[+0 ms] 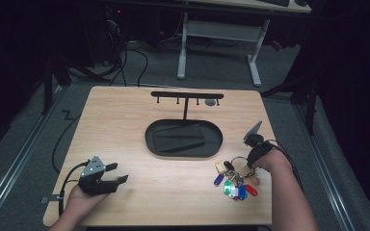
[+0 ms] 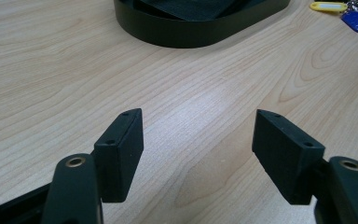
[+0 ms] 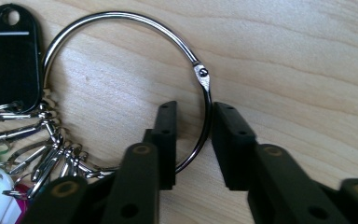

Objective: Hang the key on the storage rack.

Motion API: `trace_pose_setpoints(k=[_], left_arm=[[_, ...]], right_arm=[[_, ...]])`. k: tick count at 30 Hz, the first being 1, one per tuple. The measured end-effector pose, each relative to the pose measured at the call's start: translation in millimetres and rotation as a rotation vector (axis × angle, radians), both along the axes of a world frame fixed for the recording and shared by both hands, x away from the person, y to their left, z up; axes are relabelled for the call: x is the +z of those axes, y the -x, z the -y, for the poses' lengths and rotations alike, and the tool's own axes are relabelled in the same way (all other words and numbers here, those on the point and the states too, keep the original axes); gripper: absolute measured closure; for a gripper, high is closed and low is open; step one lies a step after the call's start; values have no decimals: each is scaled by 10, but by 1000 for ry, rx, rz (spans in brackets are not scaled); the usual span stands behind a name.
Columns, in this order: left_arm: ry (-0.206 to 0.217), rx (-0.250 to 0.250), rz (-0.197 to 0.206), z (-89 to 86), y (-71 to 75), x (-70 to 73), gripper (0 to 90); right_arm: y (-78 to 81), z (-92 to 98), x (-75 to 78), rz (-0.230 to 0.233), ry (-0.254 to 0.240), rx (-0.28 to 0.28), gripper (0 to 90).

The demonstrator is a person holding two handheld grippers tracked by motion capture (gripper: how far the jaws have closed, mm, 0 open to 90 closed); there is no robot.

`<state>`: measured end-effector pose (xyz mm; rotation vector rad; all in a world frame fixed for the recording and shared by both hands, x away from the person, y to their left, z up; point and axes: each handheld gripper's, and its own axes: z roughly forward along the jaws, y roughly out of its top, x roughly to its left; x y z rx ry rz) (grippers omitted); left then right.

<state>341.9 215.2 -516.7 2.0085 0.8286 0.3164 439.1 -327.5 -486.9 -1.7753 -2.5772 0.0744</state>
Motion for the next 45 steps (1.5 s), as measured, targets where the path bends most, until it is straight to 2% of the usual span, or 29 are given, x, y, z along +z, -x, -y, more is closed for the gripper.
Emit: trace_pose_setpoints(k=[3, 5, 14, 15, 19, 22, 31, 39, 40, 41, 45], left_arm=[[-4, -9, 2, -4, 12, -2, 345], [-4, -7, -1, -4, 12, -3, 345], [-6, -9, -3, 6, 17, -3, 347], [-6, -10, -2, 10, 17, -5, 347], [-14, -19, 4, 29, 21, -8, 349], [-15, -23, 5, 38, 18, -9, 349], [-14, -25, 7, 39, 16, -3, 351], [-22, -37, 10, 61, 24, -2, 351], [-22, -37, 9, 61, 24, -3, 352], [-23, -38, 9, 62, 24, -3, 352], [-20, -38, 12, 57, 26, 2, 355]], right_arm=[[-4, -34, 4, -8, 3, 35, 835], [-8, -55, 3, -8, 9, 51, 861], [40, -169, 18, 15, 78, 101, 869], [50, -185, 40, 13, 68, 108, 869], [108, -232, 186, 26, 54, 115, 870], [162, -273, 321, 43, 54, 97, 870], [331, -389, 694, 104, 17, 144, 873], [451, -504, 1028, 126, 4, 180, 875], [480, -537, 1069, 114, 1, 142, 875], [476, -530, 1095, 128, -2, 185, 875], [508, -568, 1209, 139, -2, 204, 876]])
